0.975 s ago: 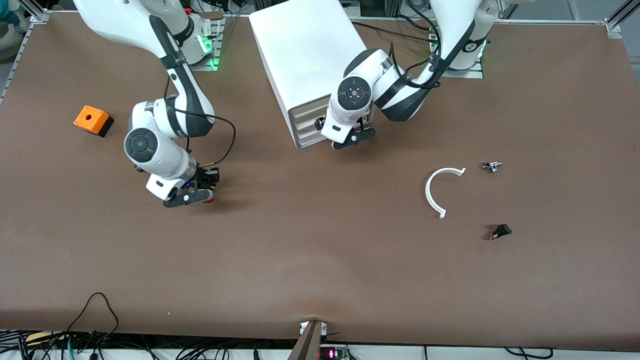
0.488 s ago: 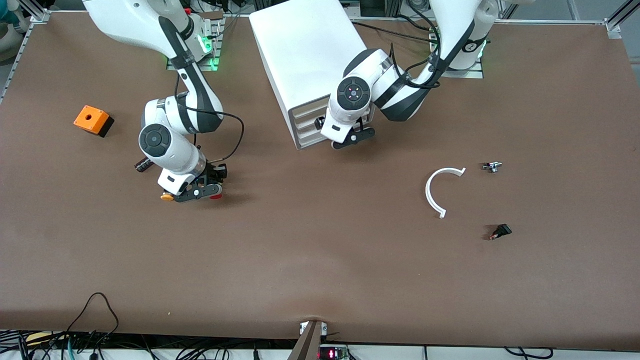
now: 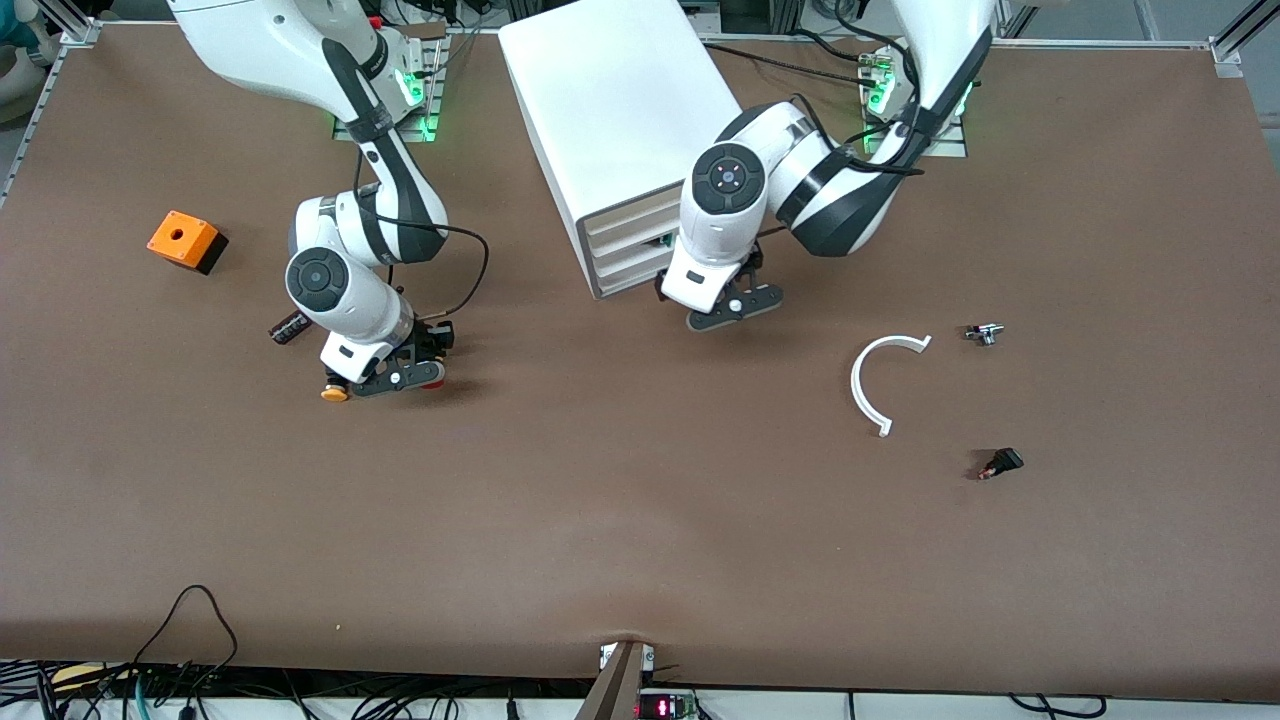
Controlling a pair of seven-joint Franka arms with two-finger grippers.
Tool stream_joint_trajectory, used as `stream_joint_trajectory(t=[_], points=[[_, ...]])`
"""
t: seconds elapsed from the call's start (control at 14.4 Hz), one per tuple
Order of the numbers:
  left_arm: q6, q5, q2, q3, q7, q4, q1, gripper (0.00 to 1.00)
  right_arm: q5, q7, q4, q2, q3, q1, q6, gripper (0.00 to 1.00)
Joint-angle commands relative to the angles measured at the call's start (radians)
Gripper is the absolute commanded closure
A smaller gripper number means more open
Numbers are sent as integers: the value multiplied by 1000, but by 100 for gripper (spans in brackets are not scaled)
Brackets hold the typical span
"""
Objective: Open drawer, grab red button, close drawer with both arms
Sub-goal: 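Set the red button beside the yellow button while the left gripper withdraws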
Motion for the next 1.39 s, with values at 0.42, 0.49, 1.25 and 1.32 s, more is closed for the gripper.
stream_joint_trajectory(t=[0.42,0.49,1.25,1.32], points=[[-361,52,-70,-9,548,262,234,0,8,-9,-46,-11,3,-40,39,46],[-413,52,-83,-9,609,283,260,0,8,-9,-43,-14,1,-40,43,24],[-406,-154,-424,273,1111,55,345,0,8,-1,222,-134,-31,-40,-242,0],[-359,-163,-473,325,1170,-13,343,0,8,-1,292,-134,-33,-40,-322,0]])
